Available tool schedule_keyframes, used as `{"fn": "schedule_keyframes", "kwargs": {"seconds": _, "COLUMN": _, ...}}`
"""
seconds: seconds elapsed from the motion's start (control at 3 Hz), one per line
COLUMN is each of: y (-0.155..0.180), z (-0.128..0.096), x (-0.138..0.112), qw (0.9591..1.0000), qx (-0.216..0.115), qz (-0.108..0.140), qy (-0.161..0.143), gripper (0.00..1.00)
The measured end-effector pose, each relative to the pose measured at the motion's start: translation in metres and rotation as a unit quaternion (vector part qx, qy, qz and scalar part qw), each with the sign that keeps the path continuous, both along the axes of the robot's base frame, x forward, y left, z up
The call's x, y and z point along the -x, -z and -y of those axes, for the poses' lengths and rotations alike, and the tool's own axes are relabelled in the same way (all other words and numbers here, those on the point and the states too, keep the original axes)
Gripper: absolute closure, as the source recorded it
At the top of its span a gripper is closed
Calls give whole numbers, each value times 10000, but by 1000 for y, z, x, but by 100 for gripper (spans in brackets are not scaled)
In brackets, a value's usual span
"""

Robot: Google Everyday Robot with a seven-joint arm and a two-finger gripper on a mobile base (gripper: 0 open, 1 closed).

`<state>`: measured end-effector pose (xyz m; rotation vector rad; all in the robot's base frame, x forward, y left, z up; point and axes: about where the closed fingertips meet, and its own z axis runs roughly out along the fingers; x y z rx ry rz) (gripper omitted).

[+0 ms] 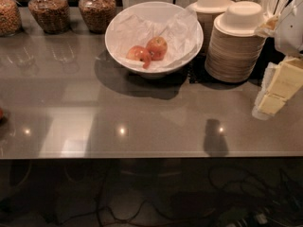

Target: Pick apple from white bowl

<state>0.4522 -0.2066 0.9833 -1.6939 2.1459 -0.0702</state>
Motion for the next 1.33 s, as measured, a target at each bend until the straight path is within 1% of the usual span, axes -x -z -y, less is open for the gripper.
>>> {"fn": "schedule_keyframes", "kwargs": {"seconds": 0.33, "y": -1, "z": -17, "x": -28, "qw": 9973, "qx": -563, "qz": 436, "qy": -170, "gripper": 0}}
{"fn": "schedule_keyframes", "kwargs": {"seconds": 0.67, "y": -3, "z": -41, "x": -68, "qw": 9895, "qx": -1064, "qz": 898, "qy": -387, "gripper": 0}}
{"fn": "schedule_keyframes", "kwargs": {"seconds": 1.0, "y": -10, "z": -63, "x": -106, "qw": 9817, "qx": -1321, "qz": 1261, "qy": -540, "gripper": 0}}
{"fn": "schedule_keyframes", "kwargs": {"seconds": 1.33, "y": -21, "z": -87, "x": -142, "qw": 9746, "qx": -1460, "qz": 1549, "qy": -701, "gripper": 0}}
